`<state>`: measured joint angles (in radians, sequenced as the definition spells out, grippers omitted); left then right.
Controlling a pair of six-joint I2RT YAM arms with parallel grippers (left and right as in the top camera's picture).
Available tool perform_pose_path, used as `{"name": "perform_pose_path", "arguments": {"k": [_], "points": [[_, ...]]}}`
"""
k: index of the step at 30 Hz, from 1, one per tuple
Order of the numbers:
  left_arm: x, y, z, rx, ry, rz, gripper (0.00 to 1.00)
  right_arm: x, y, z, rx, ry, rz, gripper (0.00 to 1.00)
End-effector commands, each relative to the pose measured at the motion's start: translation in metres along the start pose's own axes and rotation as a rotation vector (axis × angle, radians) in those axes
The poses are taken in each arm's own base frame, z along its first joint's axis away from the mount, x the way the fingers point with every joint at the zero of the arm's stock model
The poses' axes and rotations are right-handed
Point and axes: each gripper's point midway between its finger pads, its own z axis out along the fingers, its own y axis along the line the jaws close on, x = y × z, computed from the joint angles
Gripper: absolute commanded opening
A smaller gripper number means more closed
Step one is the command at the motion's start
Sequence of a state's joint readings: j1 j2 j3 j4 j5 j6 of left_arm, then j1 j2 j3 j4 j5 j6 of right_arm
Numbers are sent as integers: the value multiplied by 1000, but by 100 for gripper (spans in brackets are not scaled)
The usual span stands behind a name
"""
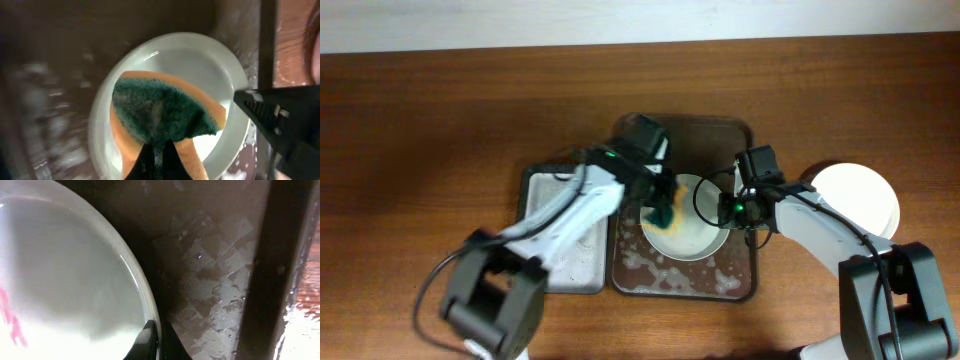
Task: Clean dirty plates on tray and stack at the side
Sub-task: 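Scrub the last plate with the sponge in the left gripper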
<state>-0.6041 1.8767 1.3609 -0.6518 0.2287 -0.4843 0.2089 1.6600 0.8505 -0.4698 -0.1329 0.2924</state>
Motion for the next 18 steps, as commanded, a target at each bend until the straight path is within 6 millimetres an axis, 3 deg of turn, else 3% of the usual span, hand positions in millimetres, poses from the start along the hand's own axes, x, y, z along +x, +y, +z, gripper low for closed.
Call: {"name": "perform_pose_path", "arguments": {"k": [1, 2, 4, 6, 7, 10, 13, 14, 16, 17, 18], "points": [[19, -22, 50, 61, 88, -94, 0, 7, -5, 4, 12, 29, 25, 4], [27, -38, 67, 128, 122, -73, 0, 7, -5, 4, 12, 29, 25, 4], [45, -46, 91, 156, 189, -103, 0, 8, -5, 4, 13, 32, 26, 4], [63, -20, 104, 38, 242, -129, 0, 10, -6, 4, 15, 40, 27, 4], [65, 7, 102, -90, 230, -142, 0, 11, -6, 4, 17, 46, 28, 4], [48, 84, 63, -481, 137, -146, 0, 11, -6, 4, 17, 46, 28, 4], [25, 127, 13, -724, 46, -134, 0, 11, -6, 4, 18, 46, 29, 4], [20, 134, 4, -749, 28, -137, 0, 11, -6, 4, 18, 46, 37, 4], [16, 136, 5, -724, 24, -155, 0, 11, -6, 4, 18, 46, 43, 4], [17, 127, 13, -661, 36, -170, 0, 12, -6, 4, 18, 47, 43, 4], [20, 102, 28, -516, 73, -193, 0, 11, -6, 4, 18, 46, 43, 4]]}}
